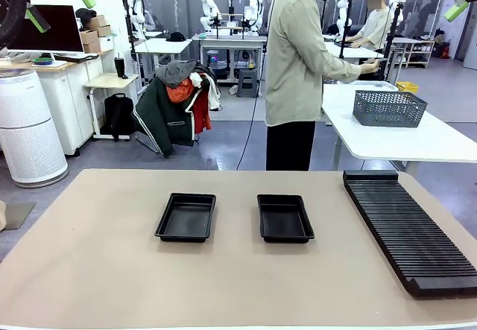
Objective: Inspect and transfer BCBs to ESD trays.
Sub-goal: Pick up the Blank PCB from the PCB Rack and place it in the left ESD tray.
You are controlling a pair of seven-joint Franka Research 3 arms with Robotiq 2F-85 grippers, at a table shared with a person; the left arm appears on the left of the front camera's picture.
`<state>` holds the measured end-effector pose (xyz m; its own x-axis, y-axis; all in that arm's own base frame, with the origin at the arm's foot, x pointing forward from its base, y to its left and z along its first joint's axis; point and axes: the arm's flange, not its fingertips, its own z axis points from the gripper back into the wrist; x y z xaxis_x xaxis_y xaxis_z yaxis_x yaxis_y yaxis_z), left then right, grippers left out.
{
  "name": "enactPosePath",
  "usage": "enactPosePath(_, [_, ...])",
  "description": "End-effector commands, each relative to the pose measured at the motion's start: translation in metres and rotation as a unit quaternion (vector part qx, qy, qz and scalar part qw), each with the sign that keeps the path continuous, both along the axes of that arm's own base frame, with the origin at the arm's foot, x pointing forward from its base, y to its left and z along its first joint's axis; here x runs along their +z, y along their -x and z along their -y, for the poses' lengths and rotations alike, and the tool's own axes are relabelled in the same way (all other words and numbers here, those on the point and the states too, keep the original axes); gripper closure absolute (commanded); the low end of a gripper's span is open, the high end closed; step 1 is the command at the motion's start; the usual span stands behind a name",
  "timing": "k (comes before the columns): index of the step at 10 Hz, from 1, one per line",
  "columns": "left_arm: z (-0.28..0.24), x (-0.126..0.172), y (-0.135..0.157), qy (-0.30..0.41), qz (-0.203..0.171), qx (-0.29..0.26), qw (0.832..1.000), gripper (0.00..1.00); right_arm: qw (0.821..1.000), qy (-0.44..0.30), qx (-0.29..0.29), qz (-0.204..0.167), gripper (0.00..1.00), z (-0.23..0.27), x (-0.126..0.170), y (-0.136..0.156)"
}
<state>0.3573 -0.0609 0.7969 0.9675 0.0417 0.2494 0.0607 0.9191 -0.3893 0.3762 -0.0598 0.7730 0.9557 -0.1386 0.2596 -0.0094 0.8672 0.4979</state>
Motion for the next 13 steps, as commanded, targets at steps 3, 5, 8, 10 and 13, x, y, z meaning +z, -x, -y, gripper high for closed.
enactPosePath(3, [0.0001, 0.0000, 0.0014, 0.007, 0.001, 0.000, 1.000, 0.00, 1.000, -0.002, 0.001, 0.001, 0.00, -0.0003, 0.0008, 0.0007])
enactPosePath(5, [0.0001, 0.0000, 0.0014, 0.007, 0.001, 0.000, 1.000, 0.00, 1.000, -0.002, 0.001, 0.001, 0.00, -0.0003, 0.0008, 0.0007])
enactPosePath(8, [0.0001, 0.0000, 0.0014, 0.007, 0.001, 0.000, 1.000, 0.00, 1.000, -0.002, 0.001, 0.001, 0.00, -0.0003, 0.0008, 0.0007])
enactPosePath(10, [0.0001, 0.0000, 0.0014, 0.007, 0.001, 0.000, 1.000, 0.00, 1.000, -0.002, 0.001, 0.001, 0.00, -0.0003, 0.0008, 0.0007])
enactPosePath(13, [0.0001, 0.0000, 0.0014, 0.007, 0.001, 0.000, 1.000, 0.00, 1.000, -0.002, 0.001, 0.001, 0.00, -0.0003, 0.0008, 0.0007])
